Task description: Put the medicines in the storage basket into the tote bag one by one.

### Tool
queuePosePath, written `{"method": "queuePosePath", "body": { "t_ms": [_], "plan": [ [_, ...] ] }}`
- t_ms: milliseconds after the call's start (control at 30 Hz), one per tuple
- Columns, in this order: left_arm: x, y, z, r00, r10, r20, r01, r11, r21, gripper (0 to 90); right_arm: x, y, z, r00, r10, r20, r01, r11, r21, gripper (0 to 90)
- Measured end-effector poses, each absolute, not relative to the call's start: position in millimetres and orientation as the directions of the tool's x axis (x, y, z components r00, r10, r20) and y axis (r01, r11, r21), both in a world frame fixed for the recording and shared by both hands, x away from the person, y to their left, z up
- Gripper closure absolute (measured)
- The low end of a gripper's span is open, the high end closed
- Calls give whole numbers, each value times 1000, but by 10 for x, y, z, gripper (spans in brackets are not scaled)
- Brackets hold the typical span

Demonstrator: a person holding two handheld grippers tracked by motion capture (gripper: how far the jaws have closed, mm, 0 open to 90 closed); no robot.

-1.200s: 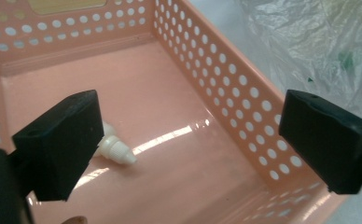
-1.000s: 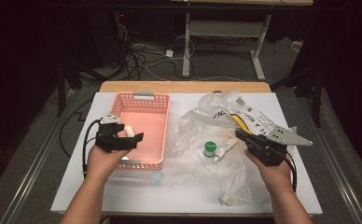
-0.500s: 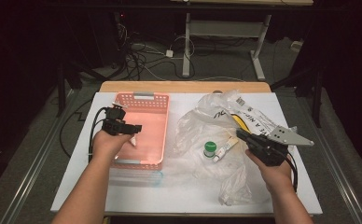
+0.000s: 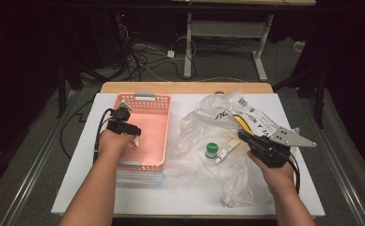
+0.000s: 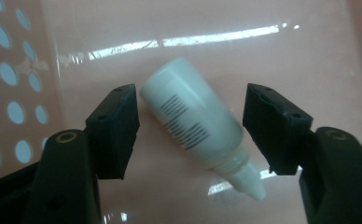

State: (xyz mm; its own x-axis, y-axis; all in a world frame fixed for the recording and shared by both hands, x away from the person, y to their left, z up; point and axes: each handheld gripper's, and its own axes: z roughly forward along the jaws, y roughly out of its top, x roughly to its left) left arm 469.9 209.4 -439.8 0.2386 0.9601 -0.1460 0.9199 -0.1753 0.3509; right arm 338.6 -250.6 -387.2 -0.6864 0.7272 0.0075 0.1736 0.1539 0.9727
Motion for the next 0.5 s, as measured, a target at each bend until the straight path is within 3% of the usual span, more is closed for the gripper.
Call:
{"method": "queuePosePath", "body": {
  "t_ms": [267, 500],
  "plan": [
    [4715, 2029, -4473, 261, 961, -92, 926, -223, 305, 559, 3383, -2508, -3869, -686, 728, 7, 173, 153, 973, 900],
    [4689, 1987, -4470, 310, 948, -74, 907, -272, 320, 584, 3385, -2506, -3867, -684, 729, 10, 174, 150, 973, 900]
  ]
}}
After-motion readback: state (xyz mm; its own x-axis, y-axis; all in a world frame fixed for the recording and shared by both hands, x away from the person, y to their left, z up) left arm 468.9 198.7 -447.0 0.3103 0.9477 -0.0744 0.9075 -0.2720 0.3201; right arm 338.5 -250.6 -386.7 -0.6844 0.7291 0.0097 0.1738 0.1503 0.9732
